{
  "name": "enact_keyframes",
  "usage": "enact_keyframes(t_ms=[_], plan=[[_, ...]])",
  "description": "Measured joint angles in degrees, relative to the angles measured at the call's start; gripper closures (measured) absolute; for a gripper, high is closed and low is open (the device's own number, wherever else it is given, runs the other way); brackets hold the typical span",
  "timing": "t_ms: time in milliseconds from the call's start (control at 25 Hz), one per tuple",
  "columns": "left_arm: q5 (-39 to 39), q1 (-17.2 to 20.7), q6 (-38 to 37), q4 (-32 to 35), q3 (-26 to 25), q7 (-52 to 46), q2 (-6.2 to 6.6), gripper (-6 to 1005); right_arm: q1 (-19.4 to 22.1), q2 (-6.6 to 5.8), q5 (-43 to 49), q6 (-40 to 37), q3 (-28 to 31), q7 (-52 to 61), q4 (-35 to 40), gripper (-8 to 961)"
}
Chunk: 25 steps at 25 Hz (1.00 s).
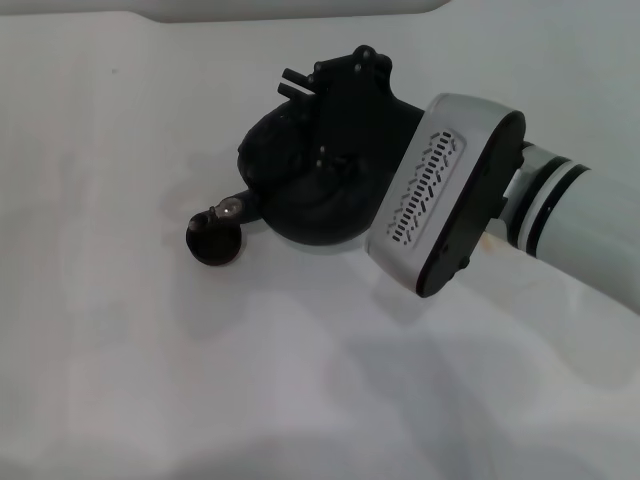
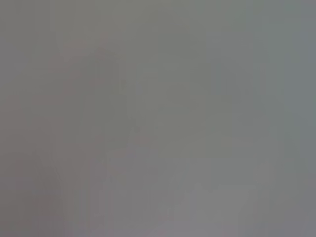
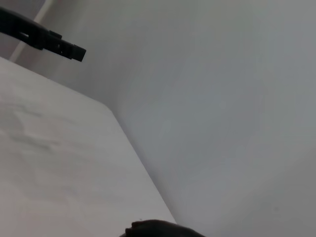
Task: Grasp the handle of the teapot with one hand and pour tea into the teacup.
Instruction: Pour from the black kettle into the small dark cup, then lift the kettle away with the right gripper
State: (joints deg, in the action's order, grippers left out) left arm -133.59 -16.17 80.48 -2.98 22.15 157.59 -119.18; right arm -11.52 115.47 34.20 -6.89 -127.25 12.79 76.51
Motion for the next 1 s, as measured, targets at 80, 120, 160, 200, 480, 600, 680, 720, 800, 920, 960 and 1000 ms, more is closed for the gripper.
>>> enact_keyframes(t_ms=[80,120,160,200,480,600,680,720,800,920,960,1000], plan=[[0.0,0.0,0.1,0.0,0.0,0.0,0.0,108,0.0,0.01,0.0,0.0,0.0,-0.6,0.0,897],[0.0,0.1,0.1,0.0,0.0,0.0,0.0,108,-0.1,0.01,0.0,0.0,0.0,-1.0,0.0,897],[0.0,0.1,0.1,0.0,0.0,0.0,0.0,108,-0.1,0.02,0.0,0.0,0.0,-1.4,0.0,897],[0.0,0.1,0.0,0.0,0.0,0.0,0.0,108,-0.1,0.04,0.0,0.0,0.1,-1.9,0.0,897],[0.0,0.1,0.0,-0.1,0.0,-0.1,0.0,108,-0.1,0.11,0.0,-0.3,0.2,-4.8,0.2,898],[0.0,0.1,0.0,-0.1,0.0,-0.1,-0.04,108,-0.1,0.11,0.0,-0.4,0.0,-6.1,0.4,899],[0.0,0.1,-0.1,-0.1,0.0,-0.1,-0.09,108,0.0,0.11,0.0,-0.4,0.0,-6.8,0.7,901],[0.0,0.1,-0.1,-0.1,0.0,-0.1,-0.1,108,0.0,0.11,0.0,-0.4,0.0,-7.1,0.7,902],[0.0,0.1,-0.1,-0.1,0.0,-0.1,-0.09,108,0.1,0.11,0.0,-0.4,-0.1,-8.1,0.9,903],[0.0,0.1,-0.1,-0.1,0.0,-0.1,-0.05,107,0.3,0.17,0.0,-0.4,-0.3,-9.9,1.2,905],[0.0,0.1,-0.1,-0.1,0.0,-0.1,-0.04,107,0.3,0.18,0.0,-0.4,-0.4,-10.6,1.4,905],[0.0,0.1,-0.1,-0.1,0.0,-0.1,-0.03,107,0.3,0.21,0.0,-0.4,-0.5,-11.4,1.5,906]])
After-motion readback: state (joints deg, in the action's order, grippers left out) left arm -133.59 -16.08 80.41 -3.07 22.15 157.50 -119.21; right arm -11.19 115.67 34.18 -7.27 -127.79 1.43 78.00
